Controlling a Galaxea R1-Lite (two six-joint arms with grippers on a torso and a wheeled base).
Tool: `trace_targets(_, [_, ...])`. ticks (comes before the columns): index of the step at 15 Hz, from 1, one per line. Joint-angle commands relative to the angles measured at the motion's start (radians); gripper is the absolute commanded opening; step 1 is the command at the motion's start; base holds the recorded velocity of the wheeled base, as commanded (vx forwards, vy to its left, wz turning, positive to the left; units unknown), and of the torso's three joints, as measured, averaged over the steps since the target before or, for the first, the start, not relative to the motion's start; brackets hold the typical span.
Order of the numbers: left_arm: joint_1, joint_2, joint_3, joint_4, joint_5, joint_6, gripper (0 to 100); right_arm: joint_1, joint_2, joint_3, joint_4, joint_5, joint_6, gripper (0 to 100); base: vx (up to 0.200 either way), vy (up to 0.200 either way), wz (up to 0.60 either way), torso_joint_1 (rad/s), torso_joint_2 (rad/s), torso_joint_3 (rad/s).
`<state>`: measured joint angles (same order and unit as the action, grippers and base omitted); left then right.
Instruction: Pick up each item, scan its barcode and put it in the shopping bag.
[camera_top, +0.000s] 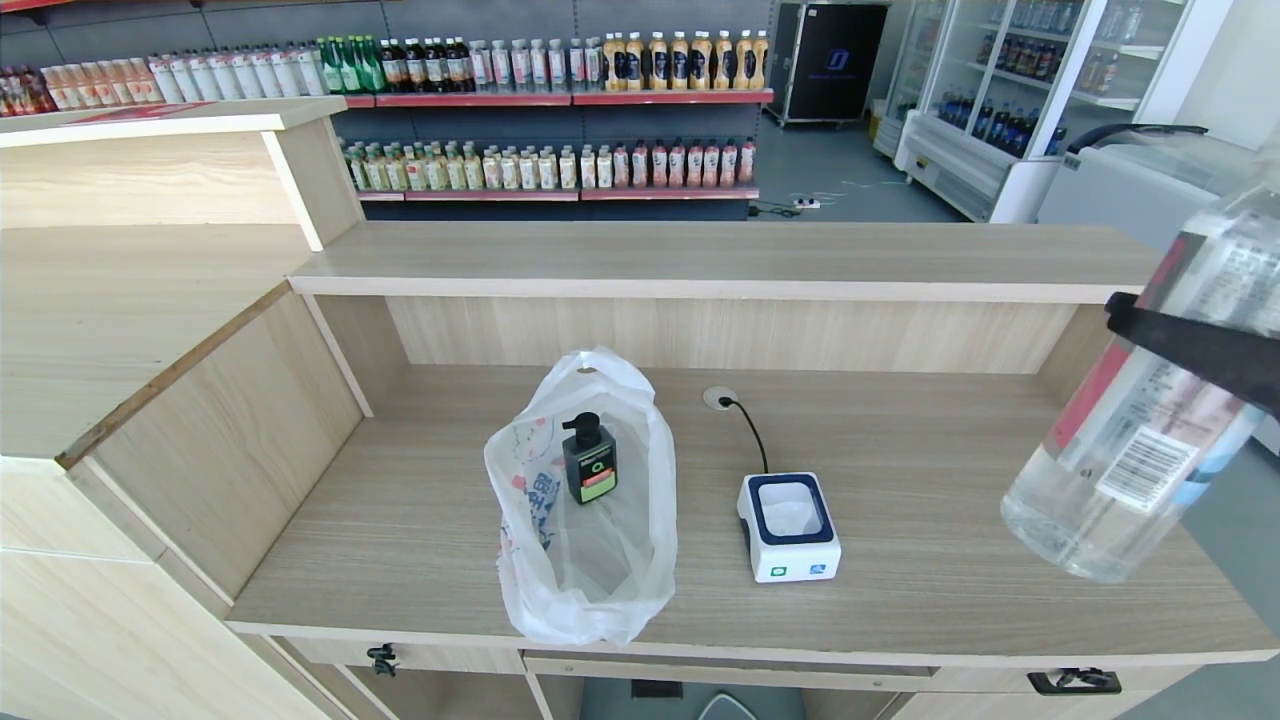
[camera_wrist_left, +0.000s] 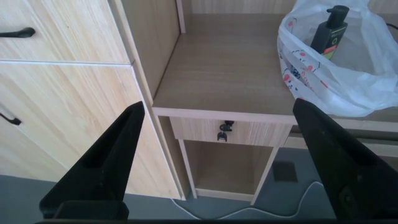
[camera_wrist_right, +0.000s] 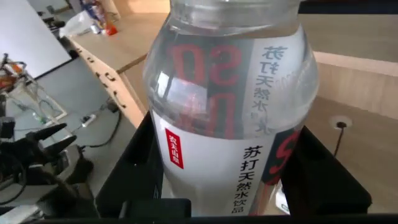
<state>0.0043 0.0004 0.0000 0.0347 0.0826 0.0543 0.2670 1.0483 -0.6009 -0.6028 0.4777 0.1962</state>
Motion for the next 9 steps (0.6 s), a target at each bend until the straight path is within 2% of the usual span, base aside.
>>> trace_targets(1, [0.000,0.000,0.000,-0.001,0.000,-0.001,100,-0.023,0.078,0.032,-0.003,-0.295,-0.054,0,0.000,0.000,0.00,0.000,0.00,0.000])
trace_targets(3, [0.000,0.000,0.000,0.001,0.000,-0.001,100,-0.023,0.073,0.039,-0.008,-0.478,-0.057,0,0.000,0.000,0.00,0.000,0.00,0.000])
trace_targets(5, [0.000,0.000,0.000,-0.001,0.000,0.001,100,-0.023,0.058,0.067,-0.009,-0.518,-0.066,0,0.000,0.000,0.00,0.000,0.00,0.000])
trace_targets(7, [0.000,0.000,0.000,0.001,0.000,0.001,100,-0.022,0.059,0.110,0.000,-0.689,-0.239,0,0.000,0.000,0.00,0.000,0.00,0.000])
trace_targets(8, [0.000,0.000,0.000,0.001,0.000,-0.001,100,-0.020,0.064,0.113,0.001,-0.738,-0.284,0,0.000,0.000,0.00,0.000,0.00,0.000])
trace_targets(9, [0.000,0.000,0.000,-0.001,0.000,-0.001,100,-0.019,0.070,0.112,-0.005,-0.818,-0.386,0,0.000,0.000,0.00,0.000,0.00,0.000])
